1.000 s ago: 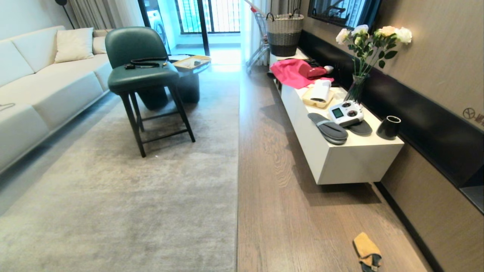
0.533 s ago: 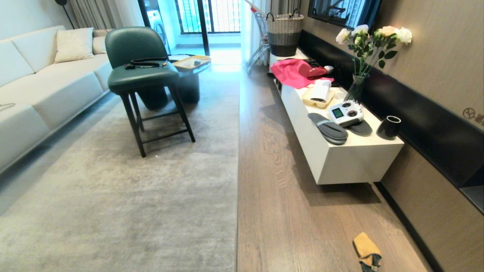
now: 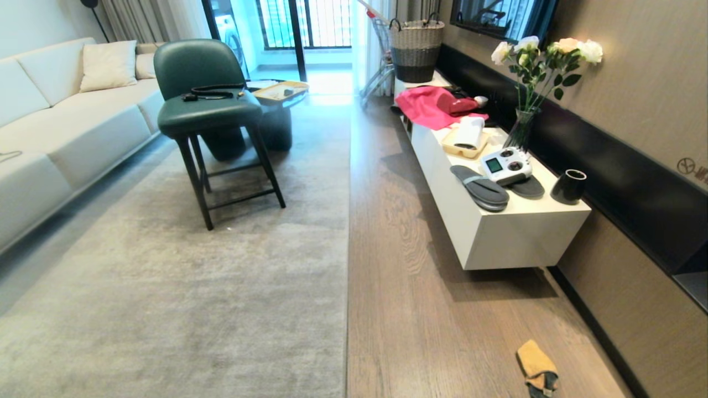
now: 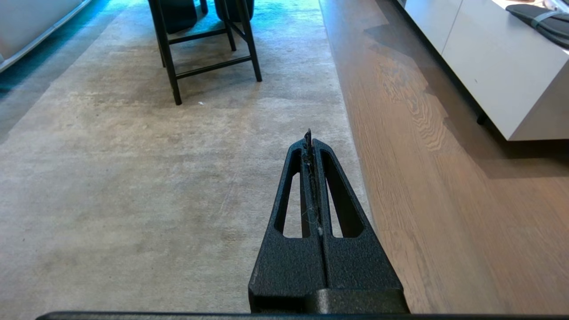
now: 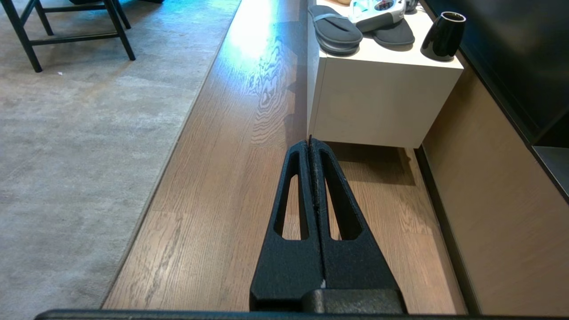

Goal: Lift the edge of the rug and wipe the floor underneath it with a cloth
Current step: Pick up the rag

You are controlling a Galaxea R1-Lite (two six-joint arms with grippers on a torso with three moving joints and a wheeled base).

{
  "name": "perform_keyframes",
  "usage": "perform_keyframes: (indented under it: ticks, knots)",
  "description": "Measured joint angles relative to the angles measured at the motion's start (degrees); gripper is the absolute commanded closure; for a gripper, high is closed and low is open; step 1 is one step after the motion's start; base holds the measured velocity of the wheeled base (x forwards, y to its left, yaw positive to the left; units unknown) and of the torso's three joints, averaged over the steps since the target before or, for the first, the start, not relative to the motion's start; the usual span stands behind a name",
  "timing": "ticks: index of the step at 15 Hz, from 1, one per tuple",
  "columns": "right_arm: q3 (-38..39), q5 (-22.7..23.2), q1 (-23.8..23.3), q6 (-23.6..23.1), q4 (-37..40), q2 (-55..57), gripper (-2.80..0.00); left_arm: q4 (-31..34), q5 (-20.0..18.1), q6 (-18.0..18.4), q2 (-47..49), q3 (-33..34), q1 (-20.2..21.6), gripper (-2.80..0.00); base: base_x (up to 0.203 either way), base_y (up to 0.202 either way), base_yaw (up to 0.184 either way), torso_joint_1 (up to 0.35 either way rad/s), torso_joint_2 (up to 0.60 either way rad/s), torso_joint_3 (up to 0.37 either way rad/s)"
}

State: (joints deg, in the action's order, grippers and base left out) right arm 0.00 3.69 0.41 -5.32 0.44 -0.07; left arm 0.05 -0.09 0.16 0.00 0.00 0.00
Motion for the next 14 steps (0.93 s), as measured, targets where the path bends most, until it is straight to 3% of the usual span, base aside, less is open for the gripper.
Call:
perform_keyframes:
  ticks: [14]
  knots:
    - [0.00,0.00,0.00,-0.02,0.00,0.00,0.00,0.02,0.01,-0.02,0.00,0.00,0.00,0.00,0.000,0.000,0.000,0.000,0.00,0.000]
